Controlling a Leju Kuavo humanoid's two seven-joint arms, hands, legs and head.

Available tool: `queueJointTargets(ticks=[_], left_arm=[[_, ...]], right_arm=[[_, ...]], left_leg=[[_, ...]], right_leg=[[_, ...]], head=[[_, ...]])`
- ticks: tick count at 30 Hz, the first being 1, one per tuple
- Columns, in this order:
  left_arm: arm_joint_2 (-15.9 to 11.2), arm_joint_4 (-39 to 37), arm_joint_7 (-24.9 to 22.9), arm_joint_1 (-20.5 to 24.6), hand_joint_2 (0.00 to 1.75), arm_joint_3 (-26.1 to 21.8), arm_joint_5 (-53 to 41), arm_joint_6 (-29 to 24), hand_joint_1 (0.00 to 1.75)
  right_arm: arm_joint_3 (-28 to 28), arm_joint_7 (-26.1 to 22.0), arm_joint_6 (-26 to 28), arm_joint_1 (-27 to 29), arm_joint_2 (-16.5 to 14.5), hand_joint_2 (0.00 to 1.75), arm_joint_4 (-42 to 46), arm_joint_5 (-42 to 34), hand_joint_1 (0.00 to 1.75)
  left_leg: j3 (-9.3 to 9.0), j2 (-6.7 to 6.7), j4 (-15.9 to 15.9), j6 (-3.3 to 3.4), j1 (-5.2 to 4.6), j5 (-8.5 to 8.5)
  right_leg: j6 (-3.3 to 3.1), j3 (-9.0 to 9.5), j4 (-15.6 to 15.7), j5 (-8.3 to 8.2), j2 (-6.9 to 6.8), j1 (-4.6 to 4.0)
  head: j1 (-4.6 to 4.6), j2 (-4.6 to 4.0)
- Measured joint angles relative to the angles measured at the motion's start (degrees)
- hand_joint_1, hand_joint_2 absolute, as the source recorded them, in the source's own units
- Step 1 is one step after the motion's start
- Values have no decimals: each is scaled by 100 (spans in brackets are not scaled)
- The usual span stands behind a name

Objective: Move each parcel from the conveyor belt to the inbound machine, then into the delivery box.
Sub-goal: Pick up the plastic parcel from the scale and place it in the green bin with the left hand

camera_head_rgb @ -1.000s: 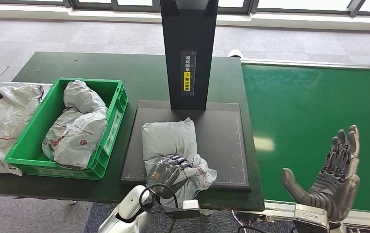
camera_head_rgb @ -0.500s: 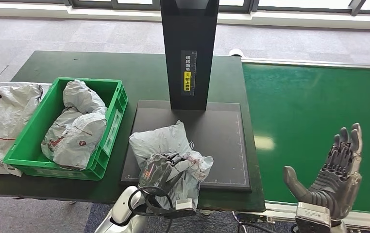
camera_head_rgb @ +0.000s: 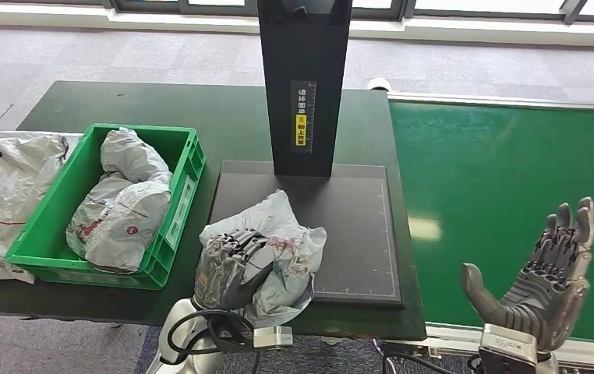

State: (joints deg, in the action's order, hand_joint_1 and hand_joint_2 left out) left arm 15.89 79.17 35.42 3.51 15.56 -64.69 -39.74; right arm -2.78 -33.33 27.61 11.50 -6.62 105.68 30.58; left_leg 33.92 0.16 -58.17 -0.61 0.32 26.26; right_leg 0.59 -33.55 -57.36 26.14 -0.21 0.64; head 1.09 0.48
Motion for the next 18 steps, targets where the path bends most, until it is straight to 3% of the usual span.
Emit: queueJointTargets(ticks=[3,8,18], left_arm=[[154,904,389,-63,175,-549,337,-4,175],[210,2054,437,-41,175,-1174,842,-15,175],[220,2706,452,-50,175,-1518,893,-15,175]], right_arm=[[20,-57,121,-25,0,175,-37,2,0],[65,-156,234,48,0,175,-44,-2,0],[133,-166,258,56,0,175,-44,-5,0]], left_leg=[[-1,1,0,0,0,0],[-5,1,1,-4,5,0],[-3,1,0,-4,2,0]], right_leg=[[0,-3,0,0,2,0],[-8,-3,-3,5,2,-4],[-8,0,-1,5,-1,-1]], head=[[1,0],[1,0],[0,0]])
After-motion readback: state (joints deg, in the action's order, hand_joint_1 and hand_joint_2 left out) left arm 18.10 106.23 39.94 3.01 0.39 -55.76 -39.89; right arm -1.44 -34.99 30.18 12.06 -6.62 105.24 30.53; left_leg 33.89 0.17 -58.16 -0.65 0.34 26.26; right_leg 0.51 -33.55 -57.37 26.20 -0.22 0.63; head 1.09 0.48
